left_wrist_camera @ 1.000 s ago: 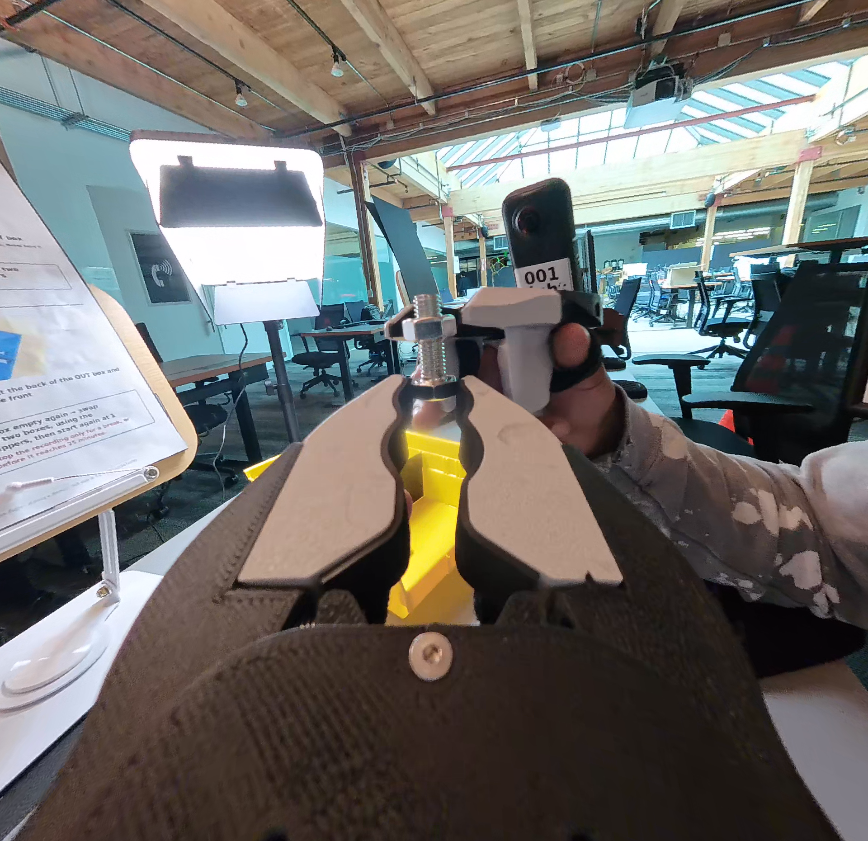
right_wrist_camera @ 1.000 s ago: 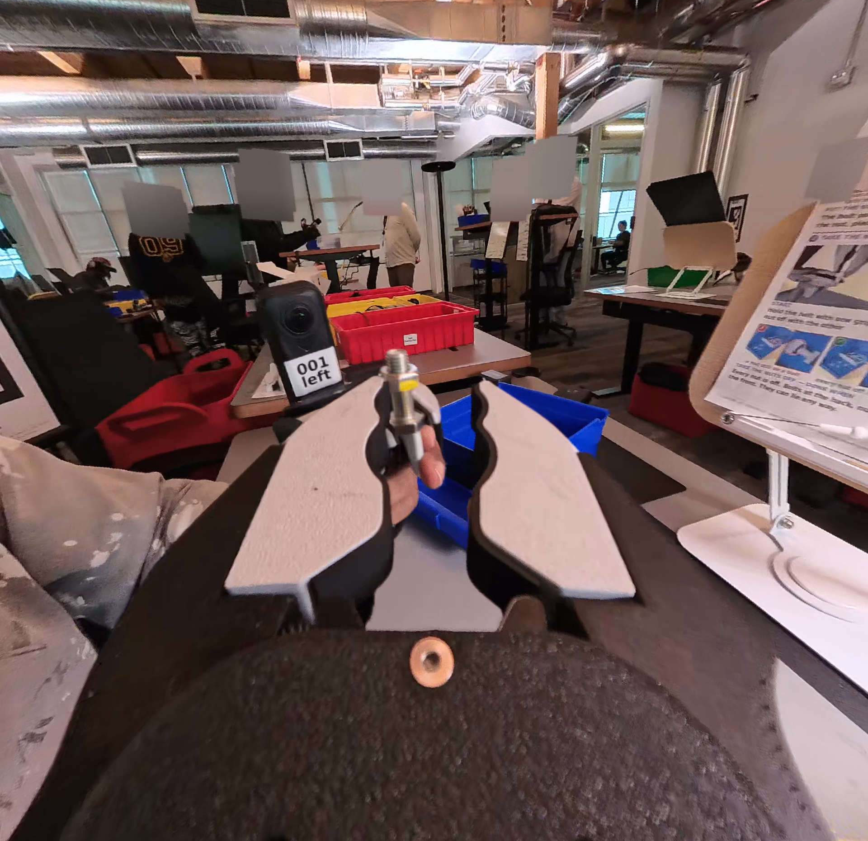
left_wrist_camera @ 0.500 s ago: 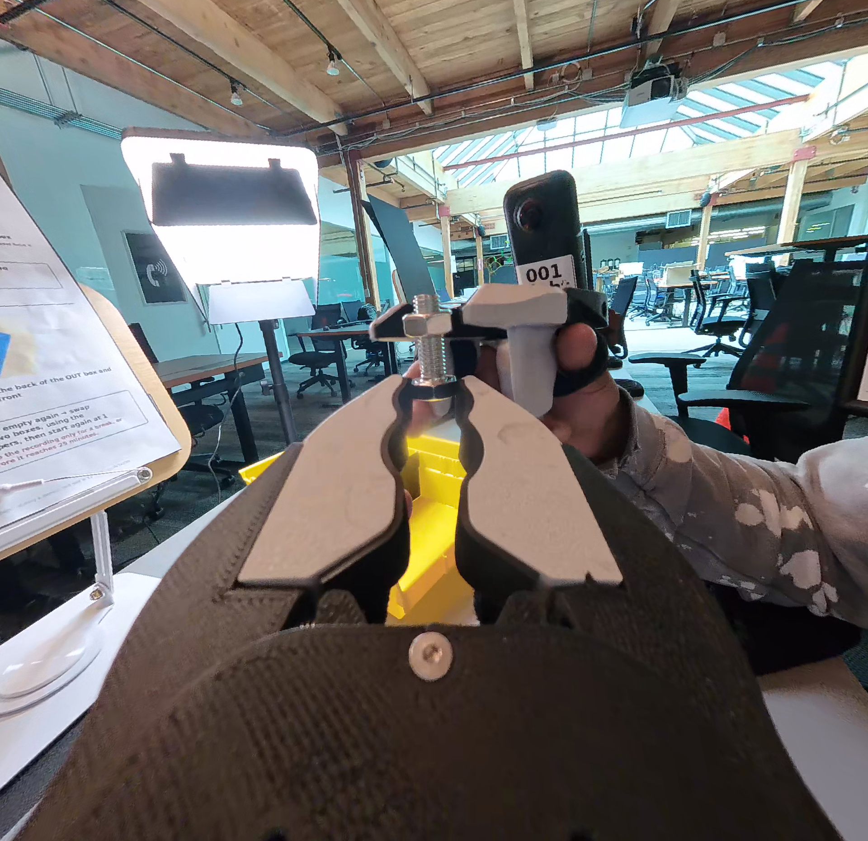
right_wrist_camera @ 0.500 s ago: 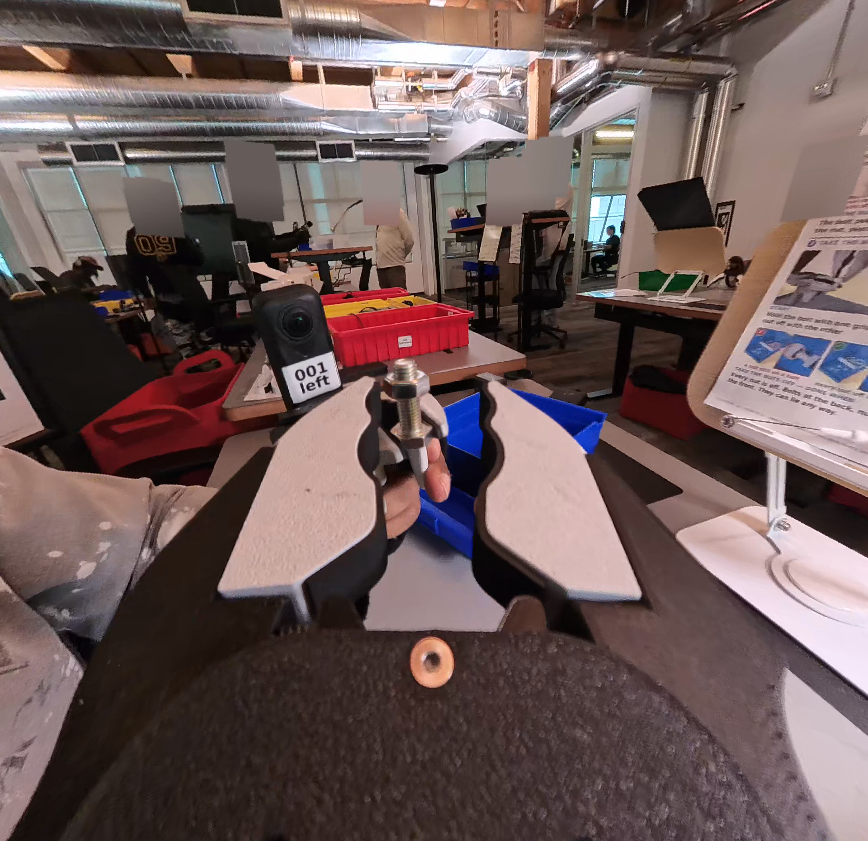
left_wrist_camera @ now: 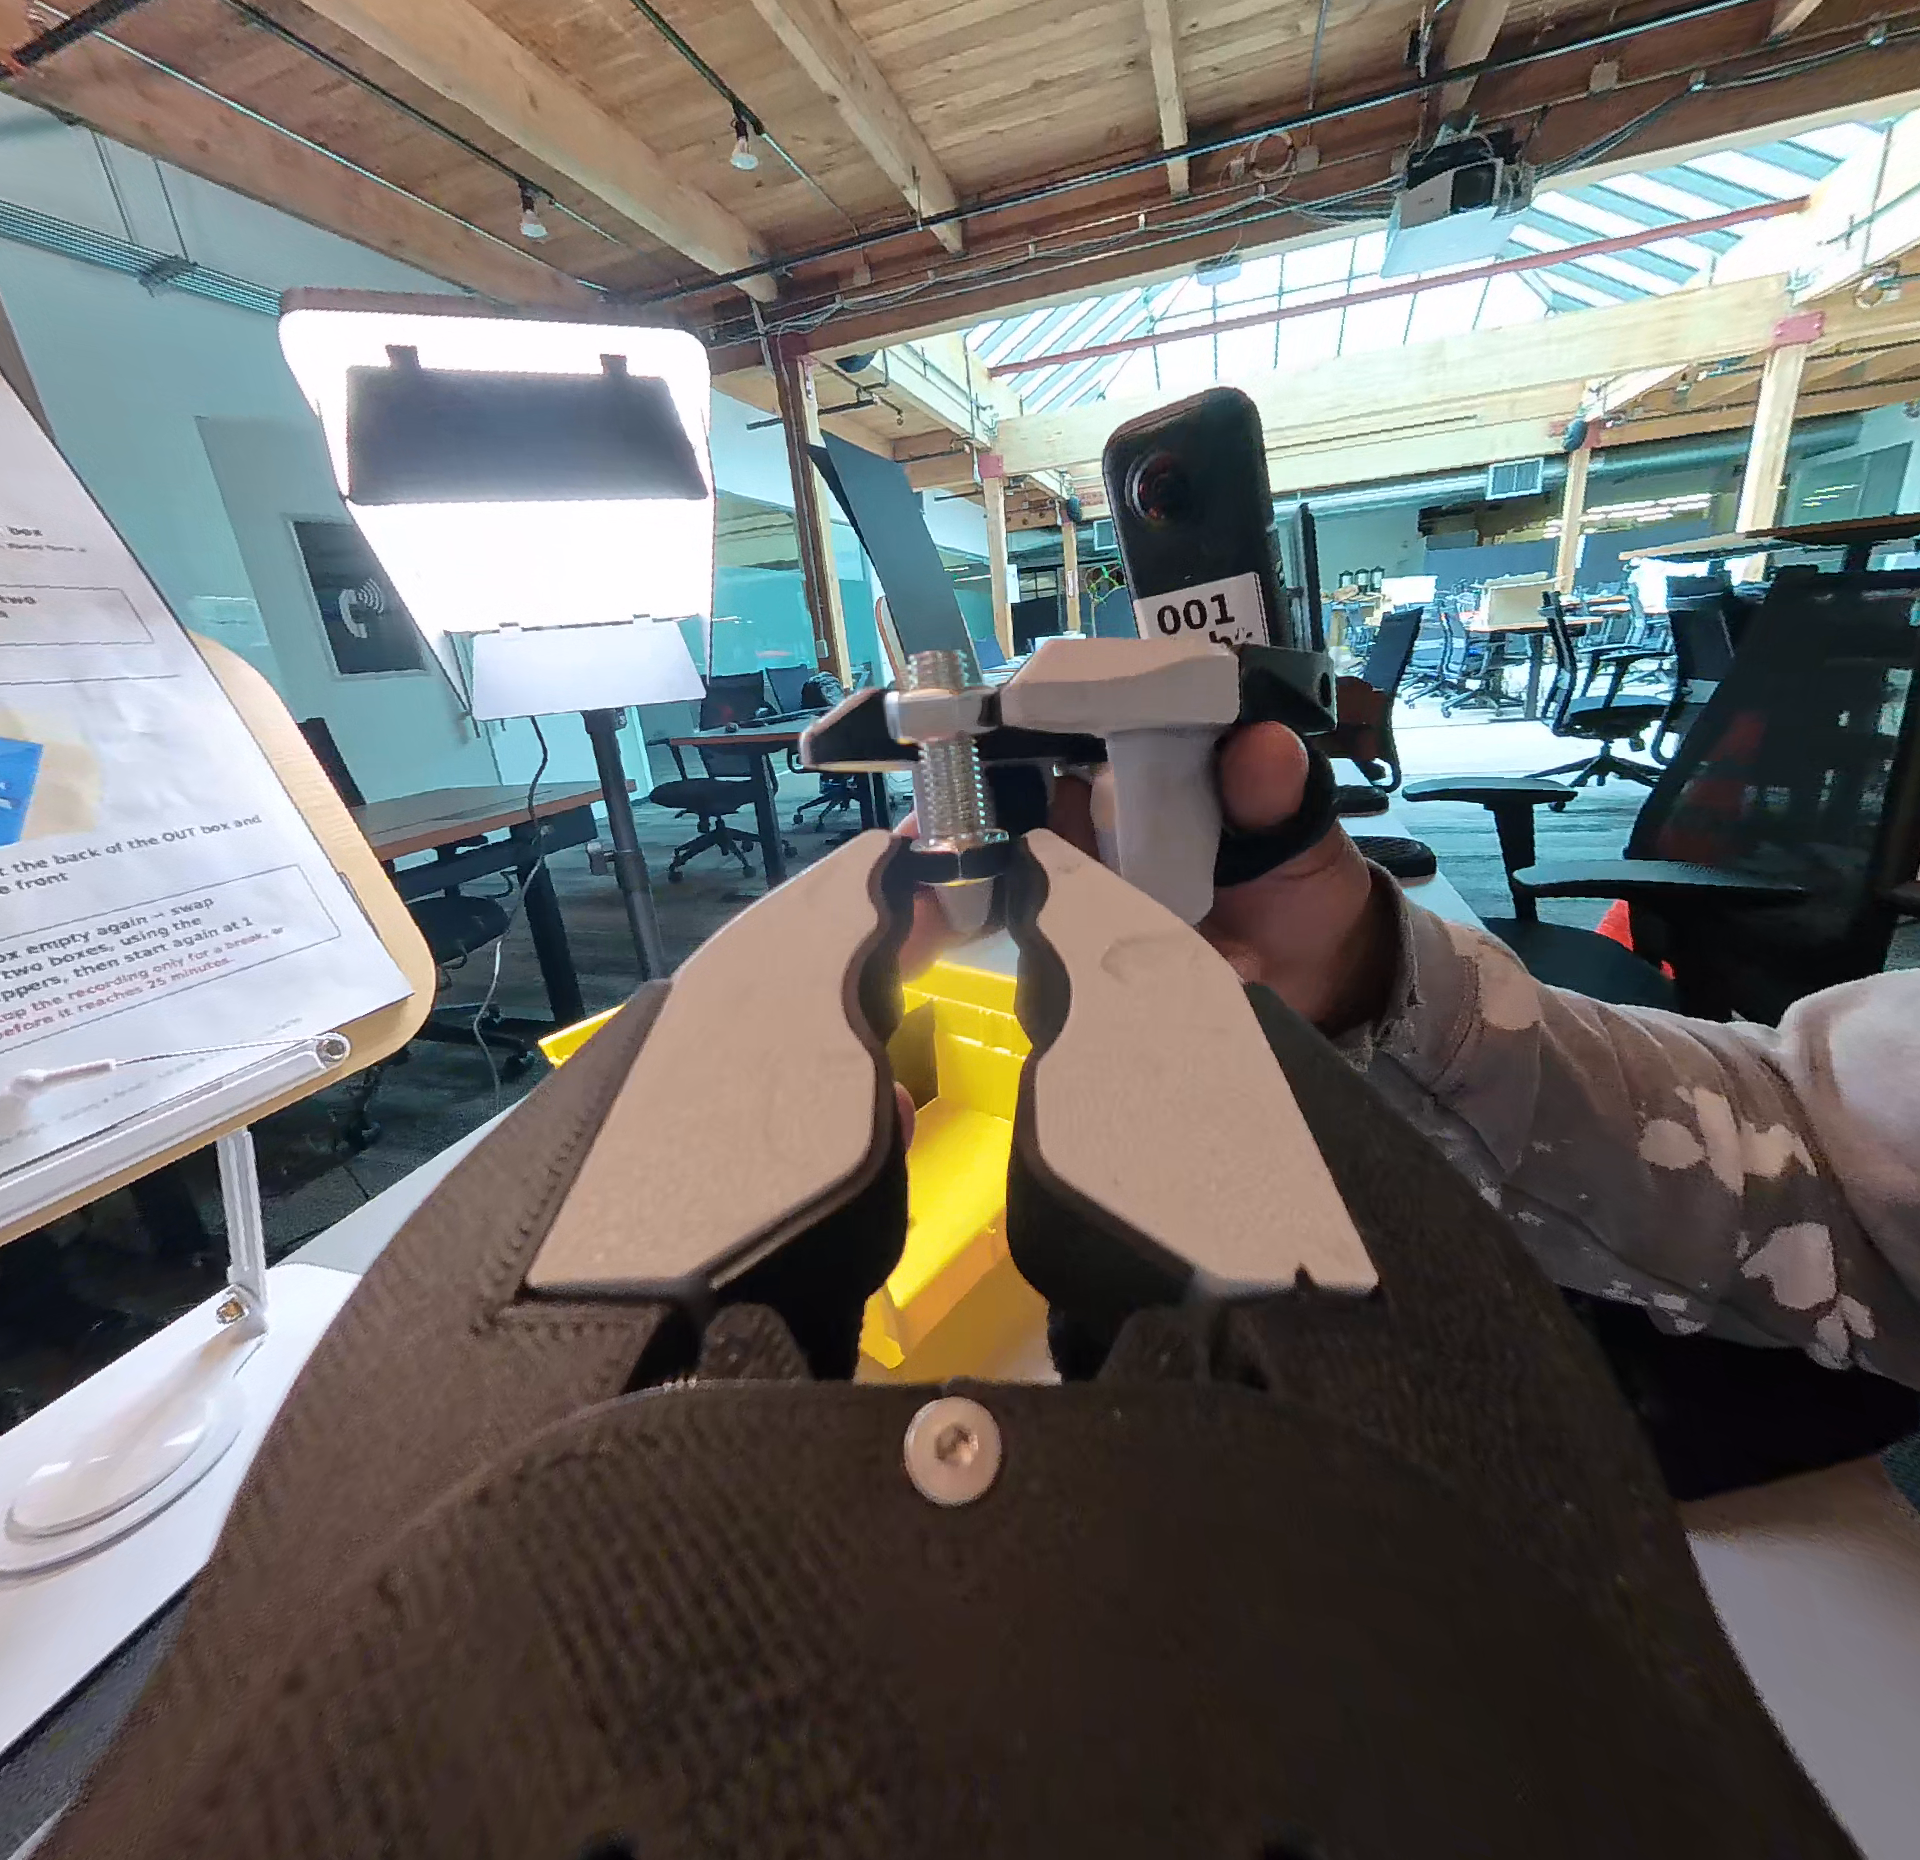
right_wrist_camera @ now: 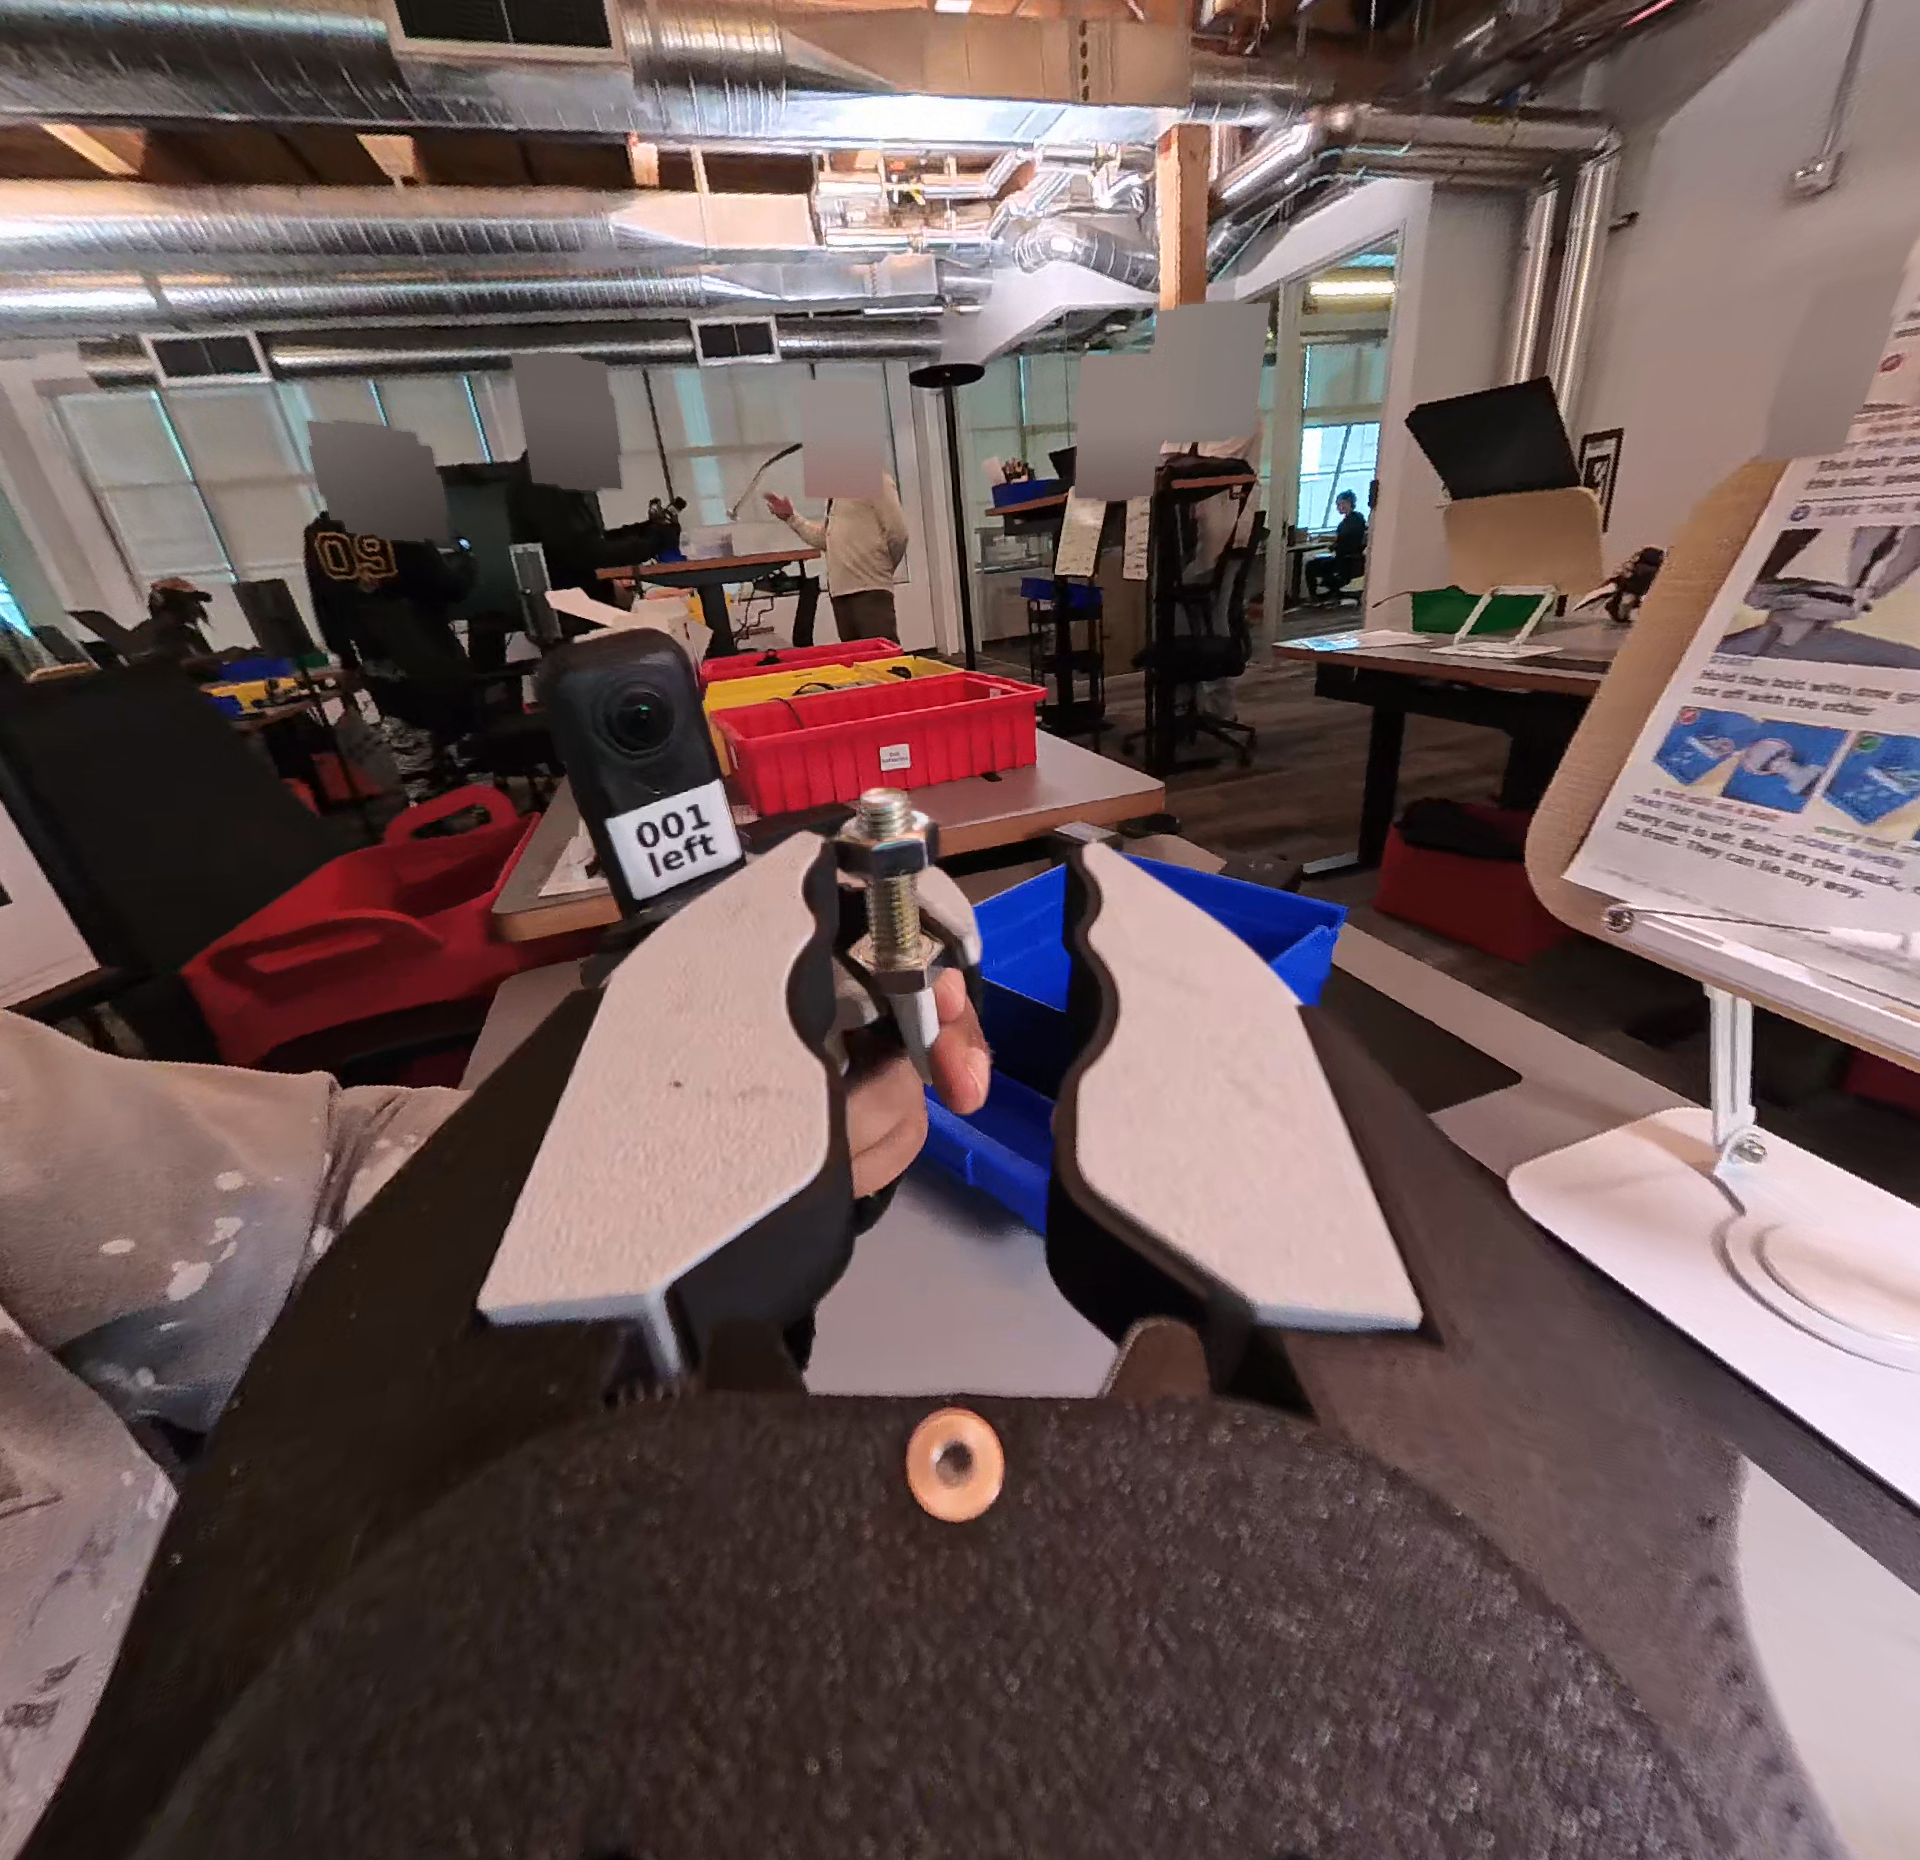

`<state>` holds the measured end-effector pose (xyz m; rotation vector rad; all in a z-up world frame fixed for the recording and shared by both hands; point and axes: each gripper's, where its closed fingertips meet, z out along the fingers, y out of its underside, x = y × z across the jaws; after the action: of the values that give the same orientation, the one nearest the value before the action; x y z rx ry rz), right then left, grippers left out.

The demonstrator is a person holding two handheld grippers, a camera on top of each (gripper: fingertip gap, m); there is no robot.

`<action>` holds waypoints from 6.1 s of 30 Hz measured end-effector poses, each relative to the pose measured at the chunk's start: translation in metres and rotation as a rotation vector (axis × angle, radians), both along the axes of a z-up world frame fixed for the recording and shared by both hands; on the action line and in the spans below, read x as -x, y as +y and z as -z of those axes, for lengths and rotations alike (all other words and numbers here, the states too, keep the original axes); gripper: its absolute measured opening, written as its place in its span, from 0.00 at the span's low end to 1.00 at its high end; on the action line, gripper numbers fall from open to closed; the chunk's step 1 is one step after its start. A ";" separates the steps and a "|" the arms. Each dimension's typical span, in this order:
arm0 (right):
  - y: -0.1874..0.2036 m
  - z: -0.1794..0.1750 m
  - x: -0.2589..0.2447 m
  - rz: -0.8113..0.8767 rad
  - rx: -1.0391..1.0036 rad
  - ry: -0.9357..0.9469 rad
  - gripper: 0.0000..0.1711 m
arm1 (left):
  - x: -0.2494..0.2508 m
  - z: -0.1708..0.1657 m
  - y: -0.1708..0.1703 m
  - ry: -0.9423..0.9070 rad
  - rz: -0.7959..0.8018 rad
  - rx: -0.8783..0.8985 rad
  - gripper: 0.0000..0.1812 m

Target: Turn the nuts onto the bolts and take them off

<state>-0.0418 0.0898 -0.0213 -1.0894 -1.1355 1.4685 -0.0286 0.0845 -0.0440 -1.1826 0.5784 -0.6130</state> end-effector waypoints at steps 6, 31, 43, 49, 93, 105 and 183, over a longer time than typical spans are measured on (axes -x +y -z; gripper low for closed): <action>0.025 -0.007 -0.014 0.064 0.061 0.041 0.15 | 0.007 -0.006 -0.002 -0.016 -0.006 -0.014 0.10; 0.023 -0.007 -0.011 0.079 0.063 0.064 0.12 | 0.008 -0.006 -0.002 -0.063 0.012 -0.008 0.10; 0.019 -0.008 -0.009 0.065 0.070 0.065 0.14 | 0.004 -0.007 -0.006 -0.072 0.026 -0.040 0.10; 0.007 -0.013 -0.010 0.014 0.046 0.080 0.20 | 0.004 -0.006 -0.004 -0.057 0.010 -0.037 0.10; 0.002 -0.018 -0.012 0.036 0.010 0.100 0.15 | 0.002 -0.009 -0.008 -0.070 0.016 -0.066 0.10; -0.007 -0.018 -0.009 0.027 -0.019 0.091 0.16 | 0.000 -0.007 -0.007 -0.062 0.015 -0.060 0.10; 0.199 0.215 -0.149 0.687 -0.058 -1.295 0.15 | 0.048 -0.024 -0.003 -0.008 -0.083 0.037 0.10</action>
<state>0.1067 0.2892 -0.2366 -2.1975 -1.3465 0.0588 -0.0764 0.0817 -0.0198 -1.2321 0.5107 -0.5594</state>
